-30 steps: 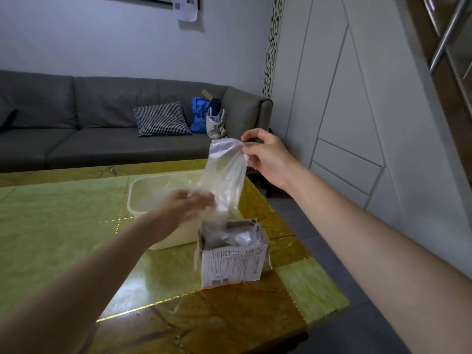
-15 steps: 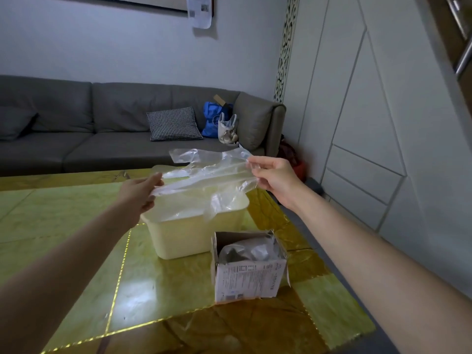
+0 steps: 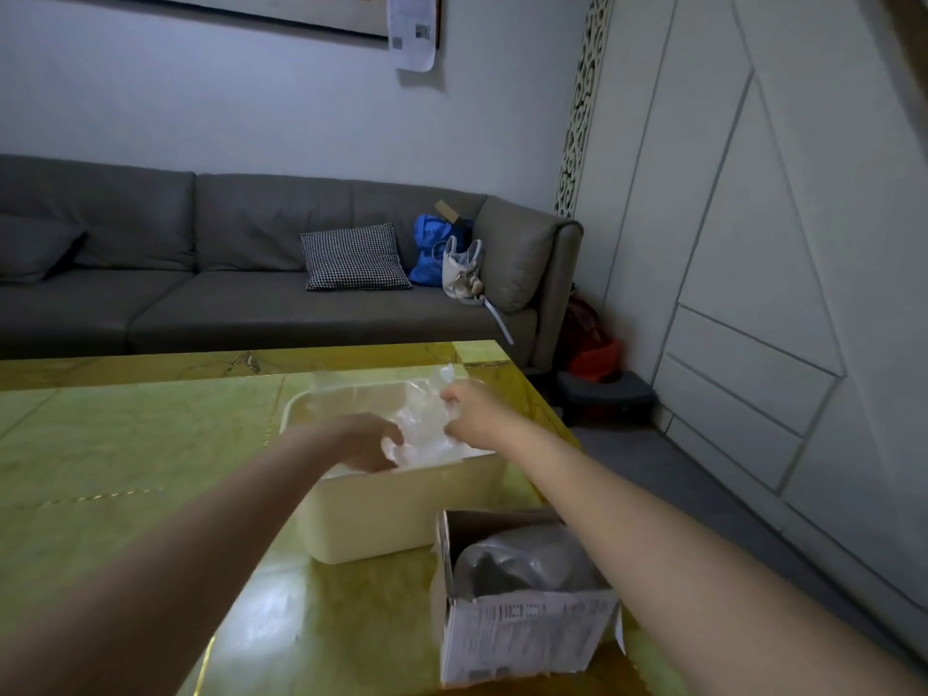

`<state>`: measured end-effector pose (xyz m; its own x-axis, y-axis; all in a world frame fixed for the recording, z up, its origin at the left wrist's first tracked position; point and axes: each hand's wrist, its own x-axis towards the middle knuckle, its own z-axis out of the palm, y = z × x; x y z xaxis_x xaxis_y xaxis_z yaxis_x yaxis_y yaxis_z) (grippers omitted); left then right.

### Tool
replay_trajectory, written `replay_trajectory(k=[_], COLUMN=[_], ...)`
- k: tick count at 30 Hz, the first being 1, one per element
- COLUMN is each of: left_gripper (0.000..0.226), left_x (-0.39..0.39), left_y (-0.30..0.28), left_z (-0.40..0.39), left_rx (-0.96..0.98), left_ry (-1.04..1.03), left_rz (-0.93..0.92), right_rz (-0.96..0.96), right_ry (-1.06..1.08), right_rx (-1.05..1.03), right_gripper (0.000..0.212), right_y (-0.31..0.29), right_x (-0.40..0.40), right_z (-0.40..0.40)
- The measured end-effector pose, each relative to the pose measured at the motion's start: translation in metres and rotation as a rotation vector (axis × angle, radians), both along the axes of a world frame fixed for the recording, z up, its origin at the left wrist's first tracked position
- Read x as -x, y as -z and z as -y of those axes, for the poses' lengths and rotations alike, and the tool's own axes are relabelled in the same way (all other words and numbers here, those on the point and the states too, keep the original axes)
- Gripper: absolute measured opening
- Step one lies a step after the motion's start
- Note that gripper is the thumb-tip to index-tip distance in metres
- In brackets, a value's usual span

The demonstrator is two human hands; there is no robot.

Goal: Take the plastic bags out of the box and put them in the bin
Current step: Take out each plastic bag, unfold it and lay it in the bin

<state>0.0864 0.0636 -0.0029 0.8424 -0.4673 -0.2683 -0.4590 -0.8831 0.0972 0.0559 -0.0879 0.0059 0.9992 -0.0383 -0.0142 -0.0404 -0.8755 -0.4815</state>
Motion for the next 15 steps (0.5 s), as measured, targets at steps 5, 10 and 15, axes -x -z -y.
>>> replay_trajectory(k=[5, 10, 15], left_gripper=[0.029, 0.021, 0.041], left_x=[-0.024, -0.028, -0.013], left_y=[0.027, 0.033, 0.006], left_z=[-0.002, -0.011, -0.015], left_rx=[0.261, 0.120, -0.015], left_ry=[-0.203, -0.101, 0.006], left_rz=[-0.169, -0.128, -0.009], right_rz=[-0.120, 0.016, 0.008], right_ry=[-0.082, -0.222, -0.216], right_rx=[0.386, 0.915, 0.770], right_gripper=[0.040, 0.043, 0.022], right_y=[0.007, -0.005, -0.003], right_x=[-0.009, -0.008, -0.004], right_z=[0.004, -0.002, -0.001])
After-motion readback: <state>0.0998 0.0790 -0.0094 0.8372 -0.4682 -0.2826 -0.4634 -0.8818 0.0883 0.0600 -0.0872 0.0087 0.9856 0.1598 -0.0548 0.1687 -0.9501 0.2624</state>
